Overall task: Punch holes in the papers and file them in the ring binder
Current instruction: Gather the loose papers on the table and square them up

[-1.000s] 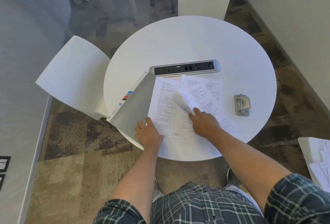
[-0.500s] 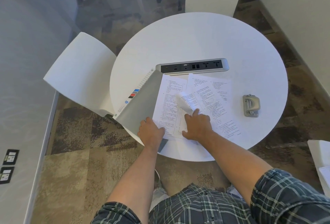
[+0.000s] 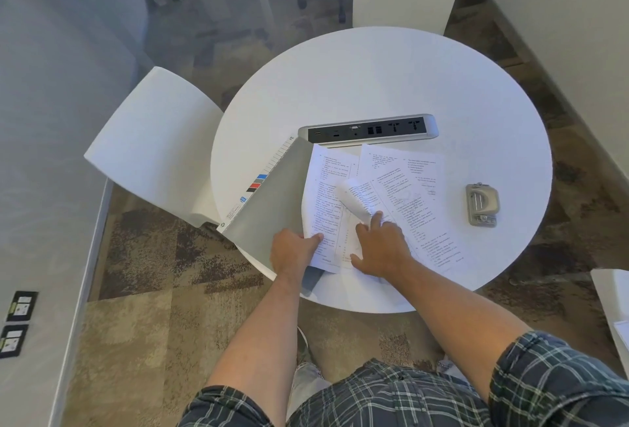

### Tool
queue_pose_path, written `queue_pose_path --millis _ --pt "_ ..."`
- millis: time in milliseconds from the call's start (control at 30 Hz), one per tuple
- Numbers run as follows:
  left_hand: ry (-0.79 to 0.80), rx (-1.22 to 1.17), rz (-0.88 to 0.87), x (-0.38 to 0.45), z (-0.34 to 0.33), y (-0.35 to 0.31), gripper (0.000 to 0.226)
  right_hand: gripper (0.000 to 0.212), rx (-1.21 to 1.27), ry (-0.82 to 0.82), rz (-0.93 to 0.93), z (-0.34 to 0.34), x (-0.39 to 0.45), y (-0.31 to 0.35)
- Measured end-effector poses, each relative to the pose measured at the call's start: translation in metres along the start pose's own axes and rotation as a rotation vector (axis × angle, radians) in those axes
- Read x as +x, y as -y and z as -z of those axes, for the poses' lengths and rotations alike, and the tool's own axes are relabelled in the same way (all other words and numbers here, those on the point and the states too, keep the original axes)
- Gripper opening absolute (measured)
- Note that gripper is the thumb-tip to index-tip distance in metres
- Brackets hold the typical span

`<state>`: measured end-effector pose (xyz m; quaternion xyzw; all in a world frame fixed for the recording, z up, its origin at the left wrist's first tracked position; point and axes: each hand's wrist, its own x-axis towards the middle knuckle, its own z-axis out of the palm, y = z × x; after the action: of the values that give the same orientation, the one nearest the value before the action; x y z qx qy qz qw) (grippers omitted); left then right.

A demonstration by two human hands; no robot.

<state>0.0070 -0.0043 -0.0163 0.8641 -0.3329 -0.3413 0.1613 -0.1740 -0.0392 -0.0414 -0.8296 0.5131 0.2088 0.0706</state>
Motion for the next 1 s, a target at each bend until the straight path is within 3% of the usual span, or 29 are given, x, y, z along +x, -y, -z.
queue_pose_path --millis 167,367,533,667,800,900,1000 --pt "0.08 -0.117 -0.078 -0.003 0.002 -0.001 0.026 0.075 0.047 -0.021 0.063 -0.003 -0.008 -0.019" --pt "0.201 -0.187 -0.127 -0.013 -0.001 0.001 0.028 0.1 0.126 0.005 0.096 -0.004 -0.012 -0.037" --pt "0.319 -0.151 -0.19 -0.02 -0.012 0.009 0.032 0.095 0.259 -0.068 0.064 -0.01 -0.015 -0.043" --pt "0.373 -0.057 -0.231 -0.026 -0.02 0.013 0.048 0.083 0.273 -0.132 0.046 -0.015 -0.017 -0.047" --pt "0.335 -0.052 -0.236 -0.032 -0.026 0.011 0.075 0.053 0.203 -0.011 0.074 -0.009 -0.019 -0.044" --pt "0.306 -0.078 -0.297 -0.039 -0.027 0.004 0.099 0.066 0.126 0.066 0.085 -0.006 -0.023 -0.04" --pt "0.327 -0.068 -0.319 -0.041 -0.03 0.0 0.095 0.082 0.043 0.056 0.073 -0.009 -0.025 -0.036"
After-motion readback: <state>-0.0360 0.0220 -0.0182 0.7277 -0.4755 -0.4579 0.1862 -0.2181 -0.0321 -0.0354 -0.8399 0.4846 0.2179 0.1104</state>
